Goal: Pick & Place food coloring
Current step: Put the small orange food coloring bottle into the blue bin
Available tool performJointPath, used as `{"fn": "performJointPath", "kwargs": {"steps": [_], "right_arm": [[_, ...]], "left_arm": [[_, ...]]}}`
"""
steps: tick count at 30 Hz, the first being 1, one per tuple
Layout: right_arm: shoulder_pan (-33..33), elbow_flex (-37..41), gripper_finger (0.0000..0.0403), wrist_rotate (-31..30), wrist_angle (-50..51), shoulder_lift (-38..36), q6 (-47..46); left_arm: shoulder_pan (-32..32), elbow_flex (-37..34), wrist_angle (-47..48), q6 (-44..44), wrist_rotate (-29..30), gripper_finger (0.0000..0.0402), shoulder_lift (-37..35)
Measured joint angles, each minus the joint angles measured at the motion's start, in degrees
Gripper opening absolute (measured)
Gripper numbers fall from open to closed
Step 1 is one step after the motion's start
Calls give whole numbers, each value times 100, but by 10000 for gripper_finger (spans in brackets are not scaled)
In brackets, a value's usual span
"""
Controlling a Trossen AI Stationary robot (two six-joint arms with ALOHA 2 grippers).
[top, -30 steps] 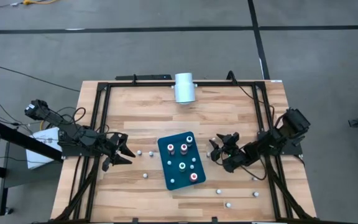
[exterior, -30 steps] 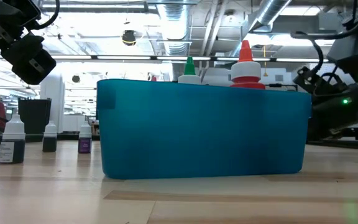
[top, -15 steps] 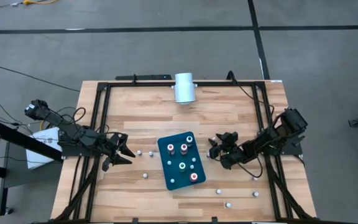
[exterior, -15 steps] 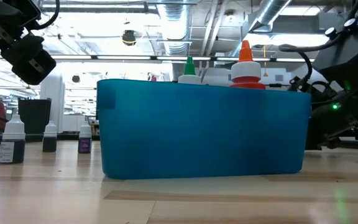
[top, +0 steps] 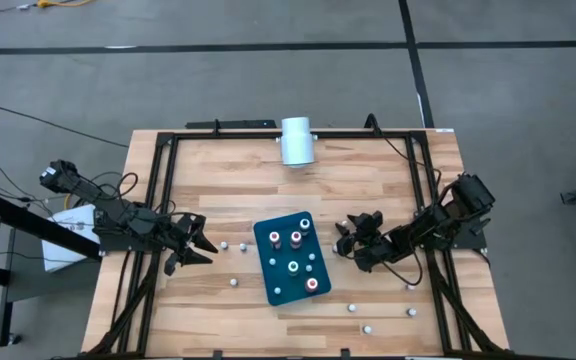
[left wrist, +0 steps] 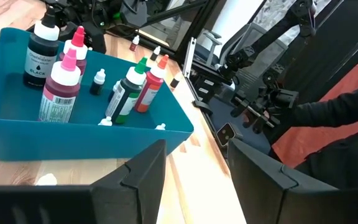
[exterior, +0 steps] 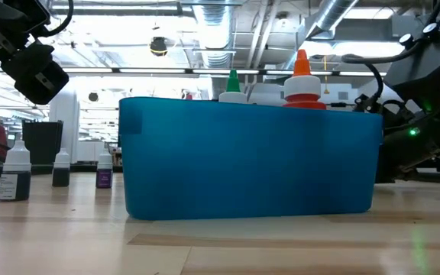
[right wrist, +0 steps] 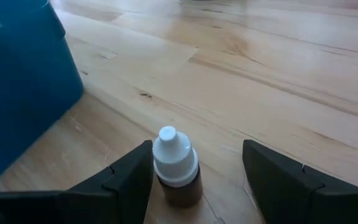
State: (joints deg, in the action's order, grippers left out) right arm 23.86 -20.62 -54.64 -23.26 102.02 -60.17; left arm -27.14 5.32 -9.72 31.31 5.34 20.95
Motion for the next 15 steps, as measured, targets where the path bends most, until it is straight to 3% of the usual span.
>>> {"fn": "performJointPath", "kwargs": {"steps": [15], "right_arm": [[0, 0, 213, -5, 15, 4, 19]], "left_arm": [[0, 0, 0, 0, 0, 165, 0]]}}
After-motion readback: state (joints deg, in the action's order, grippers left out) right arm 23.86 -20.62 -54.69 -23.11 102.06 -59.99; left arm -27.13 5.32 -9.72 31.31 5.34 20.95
